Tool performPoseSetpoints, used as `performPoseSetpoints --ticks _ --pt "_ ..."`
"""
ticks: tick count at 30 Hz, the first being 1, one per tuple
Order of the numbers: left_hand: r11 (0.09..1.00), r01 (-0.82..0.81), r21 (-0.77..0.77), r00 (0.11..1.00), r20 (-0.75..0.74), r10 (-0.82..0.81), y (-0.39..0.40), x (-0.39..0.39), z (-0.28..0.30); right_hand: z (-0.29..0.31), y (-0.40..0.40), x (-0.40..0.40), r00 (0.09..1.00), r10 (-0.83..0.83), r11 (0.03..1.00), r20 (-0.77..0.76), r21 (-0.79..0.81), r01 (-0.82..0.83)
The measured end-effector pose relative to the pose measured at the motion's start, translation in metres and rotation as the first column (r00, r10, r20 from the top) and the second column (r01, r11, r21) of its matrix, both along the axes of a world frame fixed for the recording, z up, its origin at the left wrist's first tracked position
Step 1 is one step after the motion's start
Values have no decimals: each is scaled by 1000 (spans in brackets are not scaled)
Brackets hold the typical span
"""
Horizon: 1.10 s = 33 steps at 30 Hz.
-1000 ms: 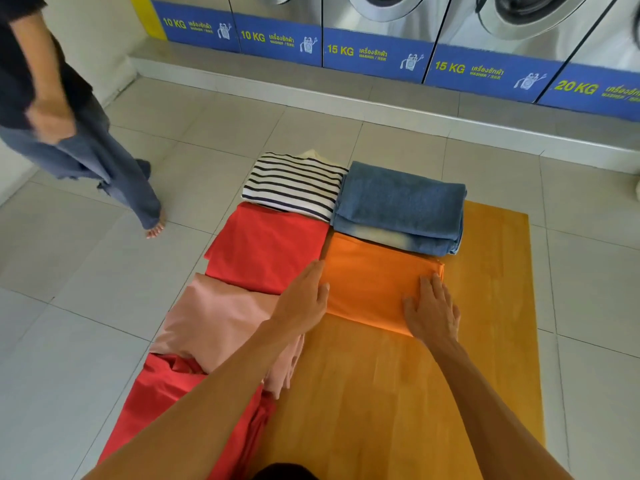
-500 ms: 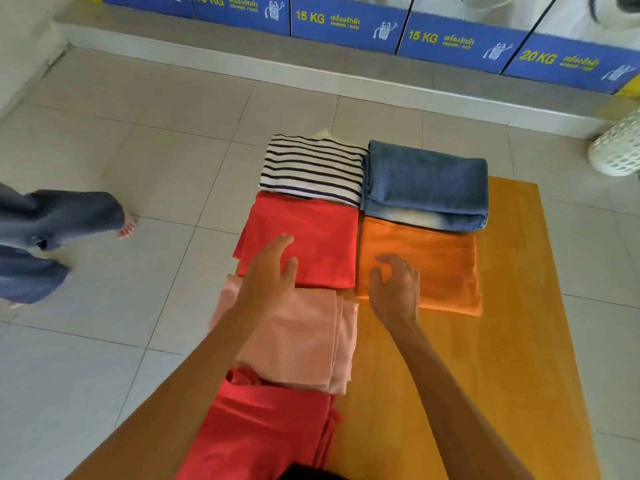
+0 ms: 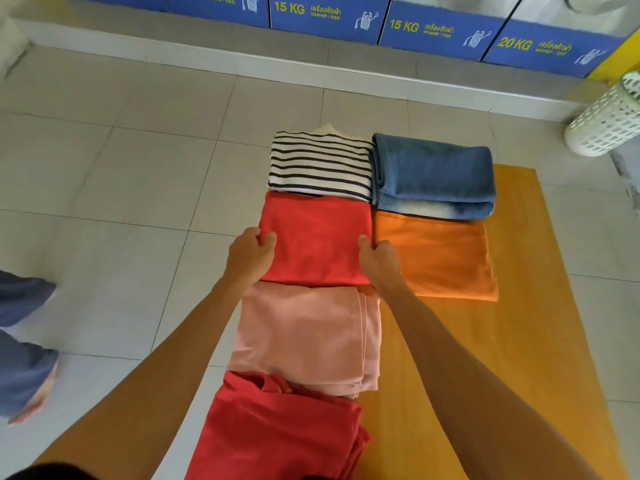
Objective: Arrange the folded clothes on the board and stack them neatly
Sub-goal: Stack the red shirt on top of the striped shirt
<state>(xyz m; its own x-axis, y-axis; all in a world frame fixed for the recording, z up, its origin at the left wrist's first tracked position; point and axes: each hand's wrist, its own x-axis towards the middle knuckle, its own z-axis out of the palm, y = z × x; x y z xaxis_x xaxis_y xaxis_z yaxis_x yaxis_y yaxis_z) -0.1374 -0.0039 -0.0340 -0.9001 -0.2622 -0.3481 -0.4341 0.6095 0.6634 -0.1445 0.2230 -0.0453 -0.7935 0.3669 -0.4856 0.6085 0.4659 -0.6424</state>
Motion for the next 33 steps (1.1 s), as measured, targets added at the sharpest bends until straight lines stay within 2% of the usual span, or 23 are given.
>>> performPoseSetpoints --ticks 4,7,11,14,18,19,21,23,24,26,30,33 --pt "992 -123 8 990 71 122 -2 -15 -12 2 4 -6 998 -14 999 56 -48 16" --pt "991 -126 34 980 160 119 0 -22 -20 0 6 -10 993 -2 996 115 -92 13" --pt "986 -124 115 978 184 101 5 -29 -23 1 3 -16 979 -41 935 197 -338 108" --pt "983 -133 124 983 145 115 12 -25 -19 -1 3 -21 988 -44 909 149 -404 101" --pt "994 -58 -88 991 -124 47 21 -14 -20 -6 -2 -27 998 -49 935 30 -350 56" --pt "993 -60 -103 986 -159 43 25 -14 -20 -6 -3 -28 998 -54 937 18 -346 57" --pt "989 -151 1 983 -104 150 31 -19 -18 -5 -2 -28 998 -61 938 1 -341 58" --pt "947 -308 90 951 65 302 31 -29 -18 -8 1 -27 998 -65 938 -9 -341 58" --pt "938 -337 80 936 134 324 28 -34 -18 -10 2 -26 998 -59 939 -12 -340 51" --pt "957 -287 51 942 198 272 23 -40 -18 -13 5 -25 999 -39 934 -26 -357 27" --pt "960 -217 178 968 167 188 20 -44 -17 -10 9 -26 994 53 951 -90 -299 -78" --pt "911 -251 327 967 121 223 21 -41 -7 4 16 -29 977 95 956 -189 -255 -142"
